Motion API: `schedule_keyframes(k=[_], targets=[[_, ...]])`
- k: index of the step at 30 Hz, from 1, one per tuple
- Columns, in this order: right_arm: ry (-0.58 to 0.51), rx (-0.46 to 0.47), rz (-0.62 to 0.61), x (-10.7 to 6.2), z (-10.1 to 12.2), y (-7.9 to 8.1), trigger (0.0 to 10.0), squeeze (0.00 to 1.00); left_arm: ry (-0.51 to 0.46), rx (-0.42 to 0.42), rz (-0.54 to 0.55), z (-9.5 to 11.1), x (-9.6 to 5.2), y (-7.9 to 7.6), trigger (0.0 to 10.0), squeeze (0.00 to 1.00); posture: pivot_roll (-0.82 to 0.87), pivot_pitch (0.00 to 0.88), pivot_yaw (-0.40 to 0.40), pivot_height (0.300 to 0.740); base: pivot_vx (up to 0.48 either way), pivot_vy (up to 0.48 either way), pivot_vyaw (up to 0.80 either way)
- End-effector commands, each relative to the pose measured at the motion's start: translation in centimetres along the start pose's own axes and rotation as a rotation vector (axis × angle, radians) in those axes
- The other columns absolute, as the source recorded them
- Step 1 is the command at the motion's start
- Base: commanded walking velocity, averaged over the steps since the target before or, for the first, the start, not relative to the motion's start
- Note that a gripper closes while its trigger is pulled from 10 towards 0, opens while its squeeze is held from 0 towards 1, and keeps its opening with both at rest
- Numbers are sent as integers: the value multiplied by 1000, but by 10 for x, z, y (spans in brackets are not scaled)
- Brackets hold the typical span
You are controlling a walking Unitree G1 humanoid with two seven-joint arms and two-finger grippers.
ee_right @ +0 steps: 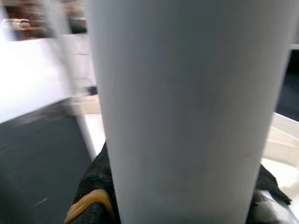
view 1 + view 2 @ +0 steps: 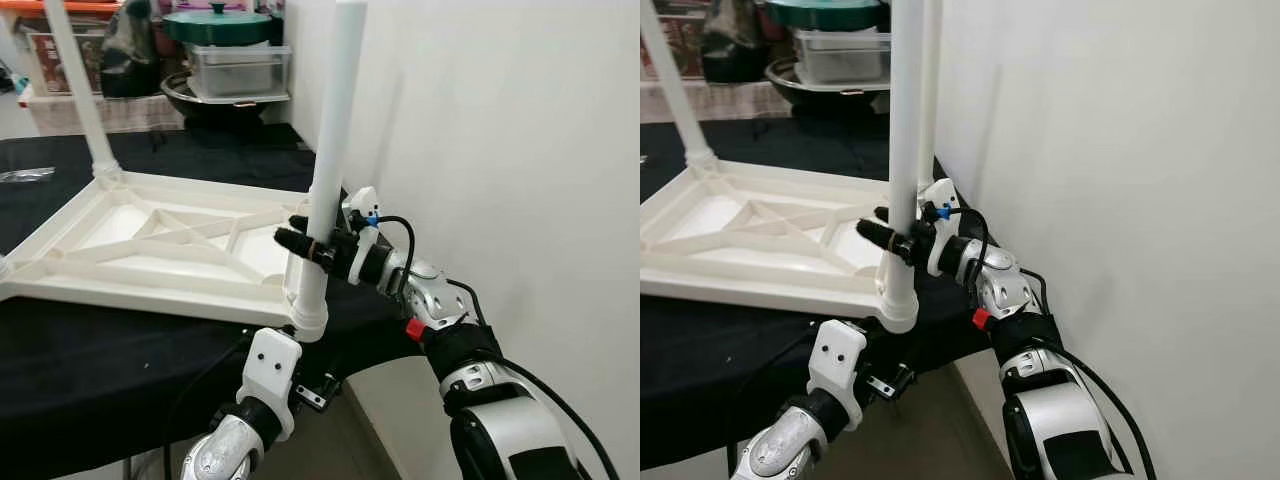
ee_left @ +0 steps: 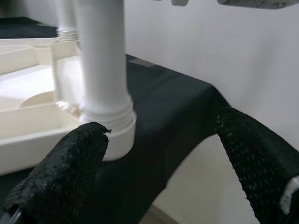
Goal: Building children table
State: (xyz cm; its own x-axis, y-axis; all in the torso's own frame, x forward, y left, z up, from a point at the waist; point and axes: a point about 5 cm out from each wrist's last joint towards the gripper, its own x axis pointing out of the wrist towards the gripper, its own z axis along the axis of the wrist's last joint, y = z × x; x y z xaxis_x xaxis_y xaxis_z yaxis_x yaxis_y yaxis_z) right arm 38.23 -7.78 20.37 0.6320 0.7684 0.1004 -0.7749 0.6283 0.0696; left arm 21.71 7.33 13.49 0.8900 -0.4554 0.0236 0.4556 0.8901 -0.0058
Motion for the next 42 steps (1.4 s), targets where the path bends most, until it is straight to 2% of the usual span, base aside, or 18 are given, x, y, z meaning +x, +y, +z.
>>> schedule_keyframes(k=[1,3,5,14,15,18,19,22,23,24,25,26,28,29,33,35,38,42], targets=[[-53,12,-169,-5,11,-17,0,0,7,7,5,-1,0,0,10000,0,91,30,-104,740,0,0,0],[-27,26,-588,-18,9,-45,0,0,8,7,2,-1,0,0,10000,0,85,30,-97,740,0,0,0],[-11,42,-765,-28,5,-55,0,0,8,8,1,-2,0,0,10000,0,85,29,-100,740,0,0,0],[23,82,-1151,-49,-12,-61,706,0,9,13,-2,-2,0,0,10000,0,89,30,-96,740,0,0,0],[-1,105,-1141,-44,-12,-56,10000,0,10,14,-2,-2,0,1,10000,0,88,30,-94,740,0,0,0],[-73,97,-1022,-28,-7,-44,10000,0,11,14,-3,-2,0,1,10000,0,88,32,-94,740,0,0,0],[-104,98,-982,-25,-5,-41,10000,1000,11,14,-4,-2,0,0,10000,0,87,30,-98,740,0,0,0],[-149,116,-945,-24,-3,-40,10000,1000,12,13,-4,-2,0,0,10000,0,89,29,-103,740,0,0,0],[-177,128,-898,-24,0,-42,10000,459,11,13,-3,-2,0,0,10000,0,92,30,-103,740,0,0,0],[-177,128,-898,-24,0,-42,10000,459,11,13,-3,-2,0,0,10000,0,92,30,-103,740,0,0,0],[-202,174,-794,-23,2,-41,10000,0,11,13,-3,-2,0,0,10000,0,89,27,-102,740,0,0,0],[-202,174,-794,-23,2,-41,10000,0,11,13,-3,-2,0,0,10000,0,89,27,-102,740,0,0,0],[-175,255,-220,-20,4,-24,10000,0,11,13,-4,-3,0,0,10000,0,87,24,-101,740,0,0,0],[-152,233,-84,-24,4,-18,10000,0,11,14,-5,-3,0,0,10000,0,88,23,-102,740,0,0,0],[-126,197,27,-29,3,-13,10000,0,11,14,-7,-3,0,-1,10000,0,88,23,-102,740,0,0,0],[-67,159,311,-39,4,-2,10000,0,10,15,-7,-3,0,-1,10000,0,96,17,-107,740,0,0,0],[11,107,447,-38,0,5,10000,0,9,16,-4,-3,0,-1,10000,0,97,16,-107,740,0,0,0],[88,25,470,-23,-9,13,10000,0,9,17,-2,-3,0,-1,10000,0,101,11,-108,740,0,0,0]])
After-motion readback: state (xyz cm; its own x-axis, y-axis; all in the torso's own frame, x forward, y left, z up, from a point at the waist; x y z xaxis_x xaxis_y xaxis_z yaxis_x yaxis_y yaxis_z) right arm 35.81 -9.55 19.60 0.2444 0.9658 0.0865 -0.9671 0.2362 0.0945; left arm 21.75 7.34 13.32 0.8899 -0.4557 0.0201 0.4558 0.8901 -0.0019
